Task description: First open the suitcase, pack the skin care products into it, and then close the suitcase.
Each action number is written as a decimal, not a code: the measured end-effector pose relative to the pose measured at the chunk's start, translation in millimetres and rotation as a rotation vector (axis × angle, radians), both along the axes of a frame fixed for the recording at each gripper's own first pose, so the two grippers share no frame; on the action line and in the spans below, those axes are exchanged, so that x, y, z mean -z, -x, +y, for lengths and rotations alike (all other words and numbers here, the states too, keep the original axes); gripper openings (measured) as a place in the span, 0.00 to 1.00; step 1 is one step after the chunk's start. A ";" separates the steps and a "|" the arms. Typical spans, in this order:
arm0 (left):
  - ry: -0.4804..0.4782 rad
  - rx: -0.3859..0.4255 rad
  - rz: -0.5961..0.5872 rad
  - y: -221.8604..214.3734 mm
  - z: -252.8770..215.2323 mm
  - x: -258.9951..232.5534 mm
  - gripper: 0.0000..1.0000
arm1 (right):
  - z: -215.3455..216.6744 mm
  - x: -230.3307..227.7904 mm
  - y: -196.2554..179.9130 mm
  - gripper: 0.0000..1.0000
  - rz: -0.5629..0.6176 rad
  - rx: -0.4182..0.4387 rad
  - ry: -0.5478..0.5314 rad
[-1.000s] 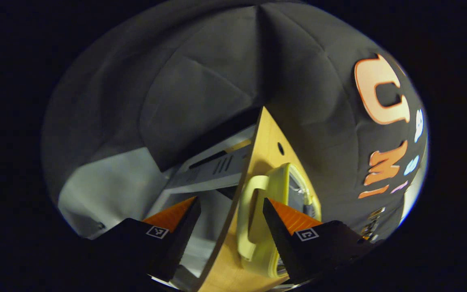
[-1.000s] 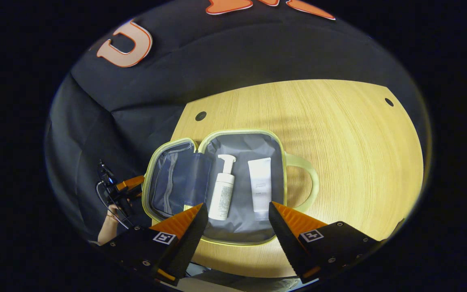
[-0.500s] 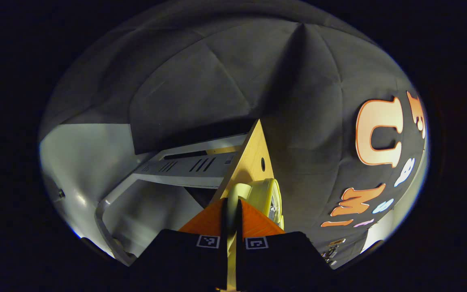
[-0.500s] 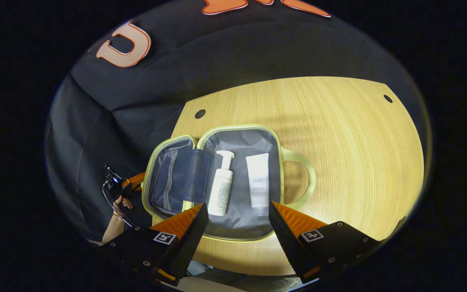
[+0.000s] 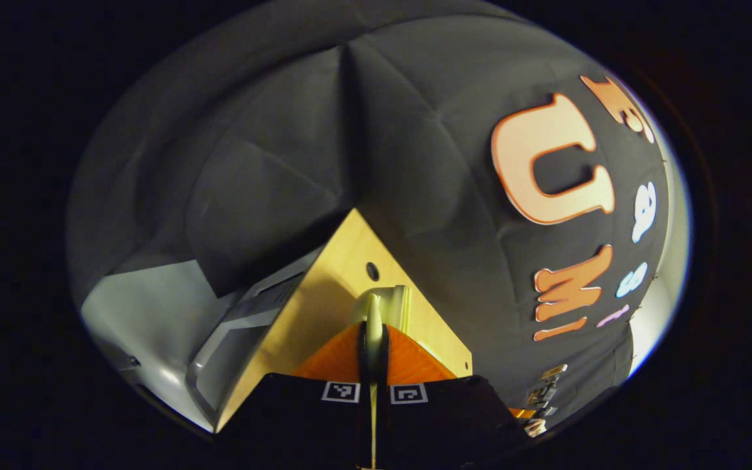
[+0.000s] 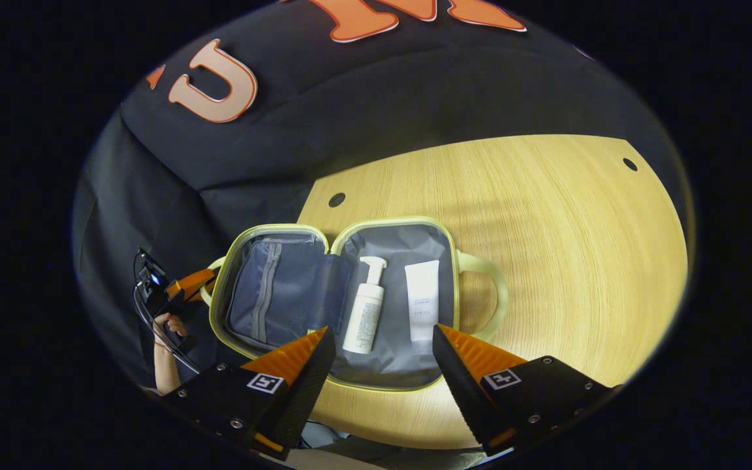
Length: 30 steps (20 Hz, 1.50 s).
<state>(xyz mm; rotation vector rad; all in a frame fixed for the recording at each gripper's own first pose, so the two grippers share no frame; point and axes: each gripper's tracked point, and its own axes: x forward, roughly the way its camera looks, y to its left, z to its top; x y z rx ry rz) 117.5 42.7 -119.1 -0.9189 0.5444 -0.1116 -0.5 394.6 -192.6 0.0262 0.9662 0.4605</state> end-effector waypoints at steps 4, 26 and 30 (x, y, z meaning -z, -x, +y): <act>-0.055 0.077 -0.047 3.0 -56.6 -65.4 0.02 | -18.6 -32.4 -15.9 0.95 -0.081 0.015 -0.069; -0.115 0.494 0.084 -37.6 -505.0 -12.1 0.03 | -310.0 -253.4 -67.5 0.94 -0.658 0.234 0.015; -0.172 0.493 0.162 -35.1 -541.5 46.2 0.03 | -333.2 -244.7 -67.3 0.95 -0.679 0.215 0.066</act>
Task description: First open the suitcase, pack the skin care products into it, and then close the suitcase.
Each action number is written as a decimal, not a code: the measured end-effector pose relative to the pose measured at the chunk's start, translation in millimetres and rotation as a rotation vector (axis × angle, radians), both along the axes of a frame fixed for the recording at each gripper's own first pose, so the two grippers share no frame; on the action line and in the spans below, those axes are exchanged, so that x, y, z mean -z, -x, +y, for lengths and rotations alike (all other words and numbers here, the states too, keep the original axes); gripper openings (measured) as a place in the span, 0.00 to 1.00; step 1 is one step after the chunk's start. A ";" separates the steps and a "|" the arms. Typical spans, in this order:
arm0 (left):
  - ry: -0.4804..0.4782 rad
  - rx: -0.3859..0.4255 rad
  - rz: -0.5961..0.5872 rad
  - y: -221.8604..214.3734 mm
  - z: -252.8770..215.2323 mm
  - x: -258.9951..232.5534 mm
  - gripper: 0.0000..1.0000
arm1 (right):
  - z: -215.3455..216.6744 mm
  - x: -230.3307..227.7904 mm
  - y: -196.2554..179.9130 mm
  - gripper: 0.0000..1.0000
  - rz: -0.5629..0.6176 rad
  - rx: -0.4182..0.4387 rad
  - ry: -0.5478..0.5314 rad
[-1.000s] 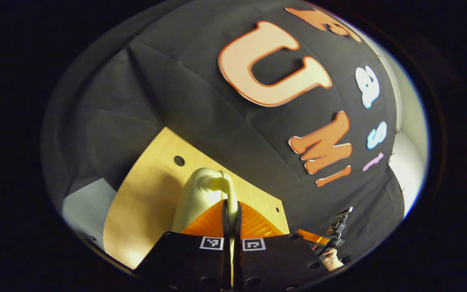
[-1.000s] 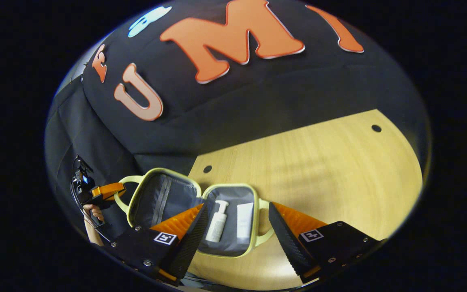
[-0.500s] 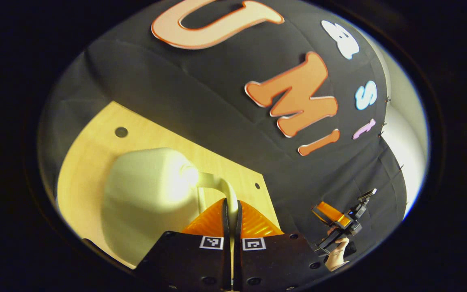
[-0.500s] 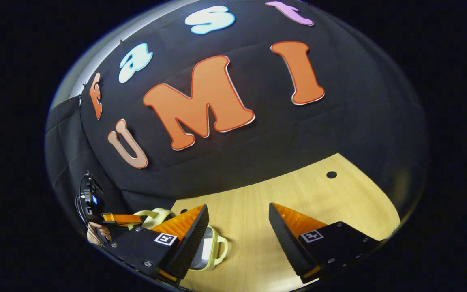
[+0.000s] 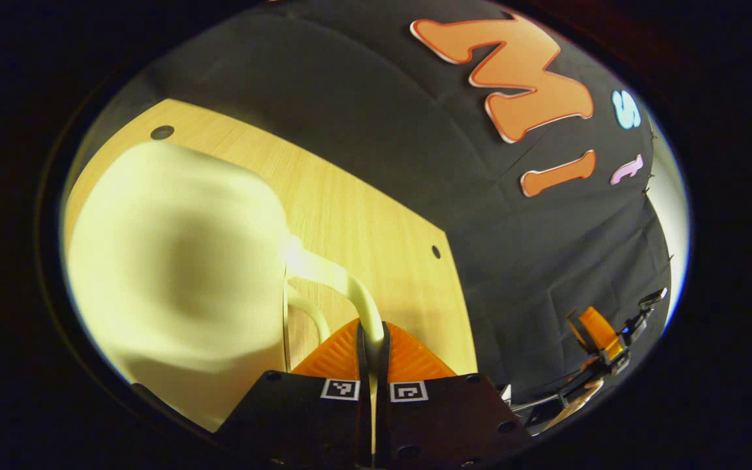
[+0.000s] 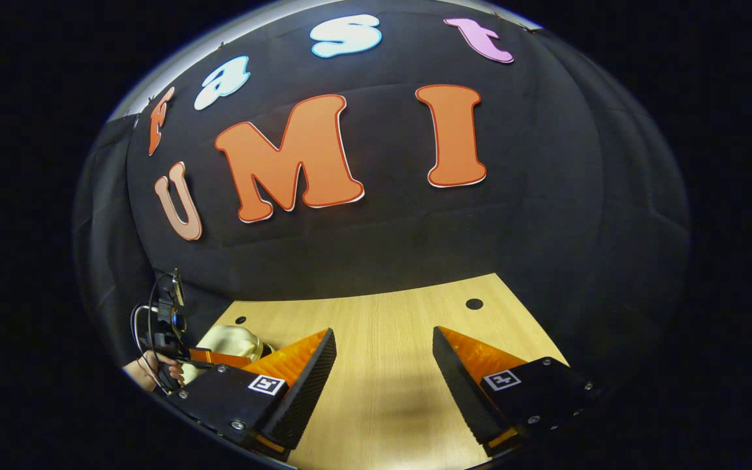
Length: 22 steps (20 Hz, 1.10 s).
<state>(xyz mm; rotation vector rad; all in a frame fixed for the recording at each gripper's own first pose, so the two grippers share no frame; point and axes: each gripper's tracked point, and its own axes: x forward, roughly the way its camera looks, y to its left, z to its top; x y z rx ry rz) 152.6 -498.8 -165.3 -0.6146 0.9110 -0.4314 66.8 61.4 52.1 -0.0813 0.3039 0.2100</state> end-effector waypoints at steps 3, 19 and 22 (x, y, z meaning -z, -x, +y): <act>-0.026 -0.012 0.028 11.0 -24.8 32.5 0.03 | -9.9 8.2 -0.6 0.95 0.003 0.004 0.007; -0.227 -0.121 -0.037 27.1 -102.3 37.0 0.49 | -17.3 11.3 -0.3 0.95 -0.005 -0.048 -0.031; -0.263 -0.134 -0.122 31.1 -123.8 -10.9 0.96 | -12.5 -2.1 4.0 0.95 -0.015 -0.078 -0.039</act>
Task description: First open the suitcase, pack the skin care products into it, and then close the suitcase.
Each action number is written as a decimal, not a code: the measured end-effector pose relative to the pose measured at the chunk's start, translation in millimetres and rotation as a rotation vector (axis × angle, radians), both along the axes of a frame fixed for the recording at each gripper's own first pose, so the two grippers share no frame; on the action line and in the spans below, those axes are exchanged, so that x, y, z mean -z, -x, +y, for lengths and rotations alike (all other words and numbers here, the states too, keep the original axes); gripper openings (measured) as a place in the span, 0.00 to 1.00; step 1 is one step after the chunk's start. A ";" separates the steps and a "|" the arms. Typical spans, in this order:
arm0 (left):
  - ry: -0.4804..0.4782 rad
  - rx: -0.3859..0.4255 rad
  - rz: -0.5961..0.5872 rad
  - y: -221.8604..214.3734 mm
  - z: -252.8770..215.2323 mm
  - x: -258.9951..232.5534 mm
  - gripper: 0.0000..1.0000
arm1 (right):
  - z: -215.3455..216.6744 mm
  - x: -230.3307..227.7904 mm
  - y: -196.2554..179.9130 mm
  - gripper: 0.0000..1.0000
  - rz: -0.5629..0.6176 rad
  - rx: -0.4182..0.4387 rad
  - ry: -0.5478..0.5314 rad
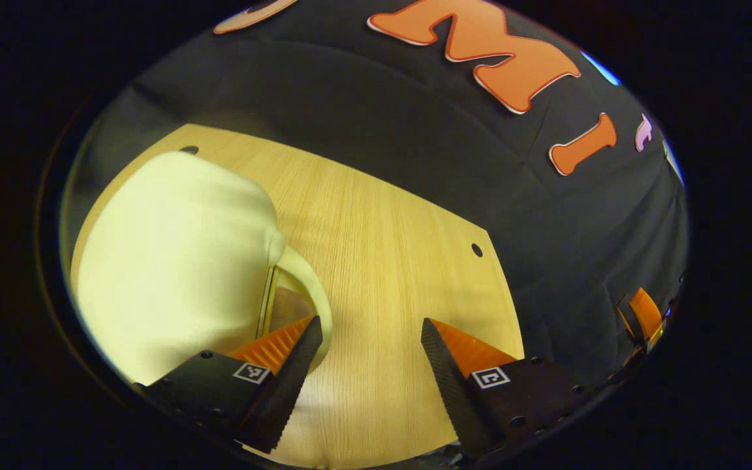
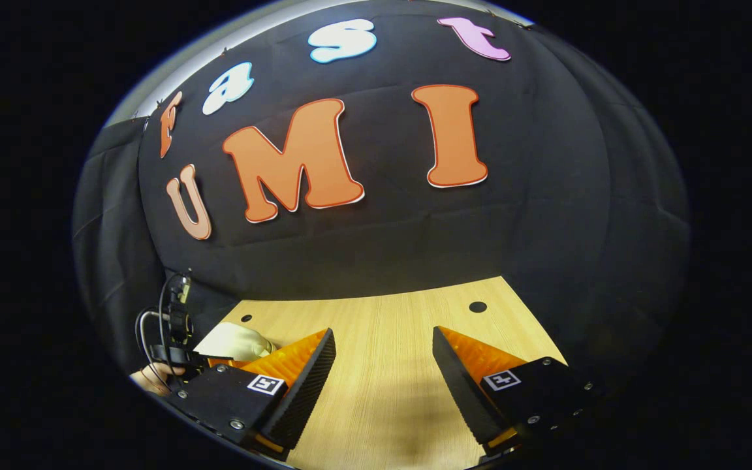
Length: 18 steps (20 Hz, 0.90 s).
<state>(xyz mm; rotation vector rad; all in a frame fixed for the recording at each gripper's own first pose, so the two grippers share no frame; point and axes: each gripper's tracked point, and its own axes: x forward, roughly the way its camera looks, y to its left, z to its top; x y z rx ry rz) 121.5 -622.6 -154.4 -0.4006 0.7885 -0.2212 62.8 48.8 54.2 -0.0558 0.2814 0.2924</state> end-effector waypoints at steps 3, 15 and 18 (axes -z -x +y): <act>-0.094 -0.031 -0.145 -3.2 -10.1 -60.1 0.97 | 7.3 -15.1 6.5 0.95 -0.038 -0.001 0.009; -0.351 -0.236 -0.648 16.6 39.2 -220.1 0.98 | 12.8 -18.7 49.9 0.95 -0.200 0.097 0.032; -0.432 -0.238 -0.698 13.2 42.8 -226.2 0.98 | 19.4 -17.3 61.6 0.95 -0.224 0.086 -0.004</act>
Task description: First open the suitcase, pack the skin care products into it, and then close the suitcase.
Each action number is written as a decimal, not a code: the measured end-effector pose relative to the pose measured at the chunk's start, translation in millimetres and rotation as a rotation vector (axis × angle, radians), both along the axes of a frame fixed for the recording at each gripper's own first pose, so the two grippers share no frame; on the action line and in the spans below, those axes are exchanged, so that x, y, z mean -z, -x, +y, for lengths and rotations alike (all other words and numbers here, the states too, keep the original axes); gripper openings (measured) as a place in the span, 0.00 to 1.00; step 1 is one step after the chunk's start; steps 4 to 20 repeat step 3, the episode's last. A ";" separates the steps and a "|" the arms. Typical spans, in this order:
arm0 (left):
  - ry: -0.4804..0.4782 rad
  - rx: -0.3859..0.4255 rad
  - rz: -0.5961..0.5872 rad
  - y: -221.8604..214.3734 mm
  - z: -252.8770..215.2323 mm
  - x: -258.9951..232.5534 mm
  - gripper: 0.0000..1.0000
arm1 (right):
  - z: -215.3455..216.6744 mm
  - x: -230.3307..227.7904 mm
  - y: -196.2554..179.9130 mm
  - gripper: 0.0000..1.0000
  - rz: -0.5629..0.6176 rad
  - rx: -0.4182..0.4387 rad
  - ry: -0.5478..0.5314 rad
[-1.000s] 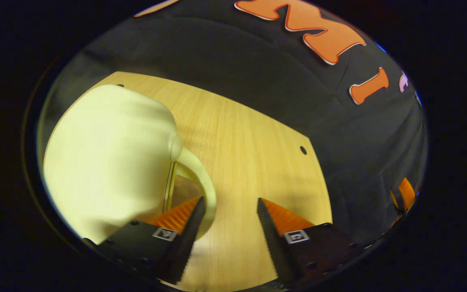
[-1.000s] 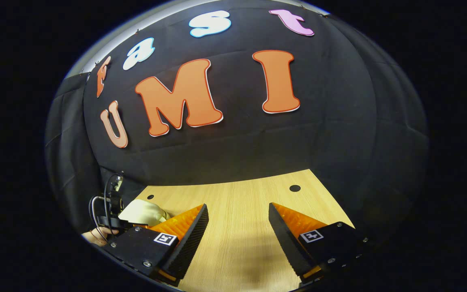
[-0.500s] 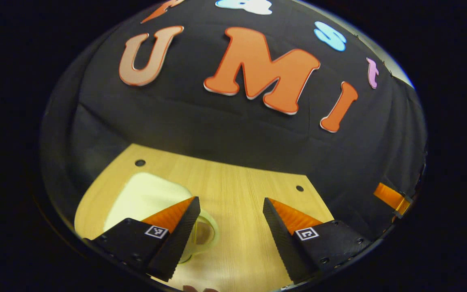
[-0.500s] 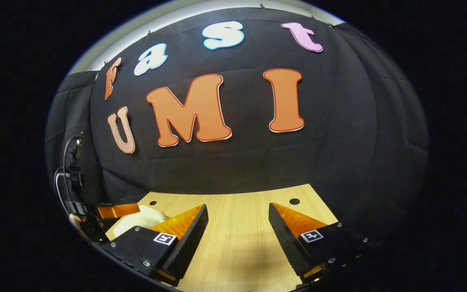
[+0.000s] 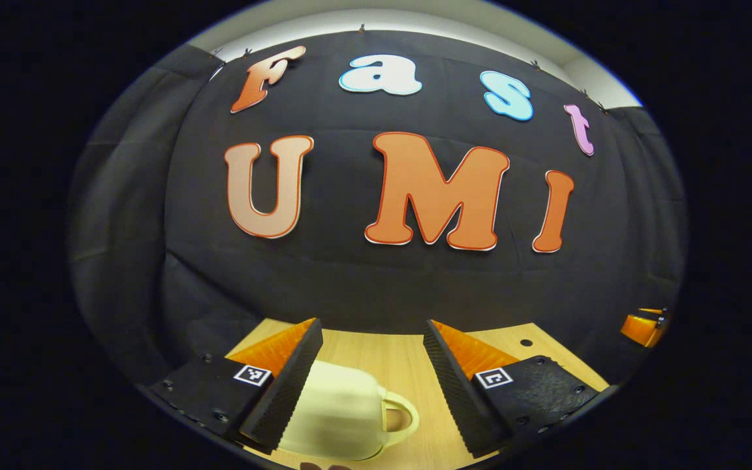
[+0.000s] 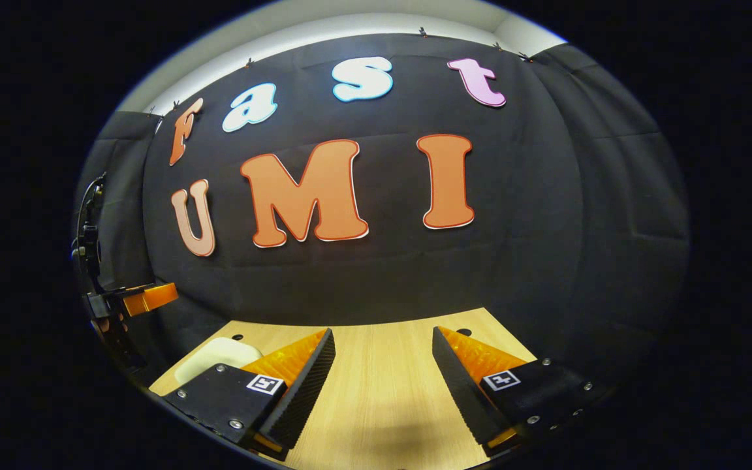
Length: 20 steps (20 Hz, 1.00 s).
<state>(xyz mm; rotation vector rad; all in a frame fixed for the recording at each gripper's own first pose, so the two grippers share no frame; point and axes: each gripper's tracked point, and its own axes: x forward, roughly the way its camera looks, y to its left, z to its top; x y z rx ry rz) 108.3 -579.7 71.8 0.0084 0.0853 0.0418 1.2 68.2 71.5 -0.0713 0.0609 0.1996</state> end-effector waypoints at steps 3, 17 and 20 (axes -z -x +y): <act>-0.046 -0.010 -0.035 0.0 0.8 -7.4 0.97 | -5.6 5.6 4.4 1.00 -0.031 0.037 0.024; -0.046 -0.010 -0.035 0.0 0.8 -7.4 0.97 | -5.6 5.6 4.4 1.00 -0.031 0.037 0.024; -0.046 -0.010 -0.035 0.0 0.8 -7.4 0.97 | -5.6 5.6 4.4 1.00 -0.031 0.037 0.024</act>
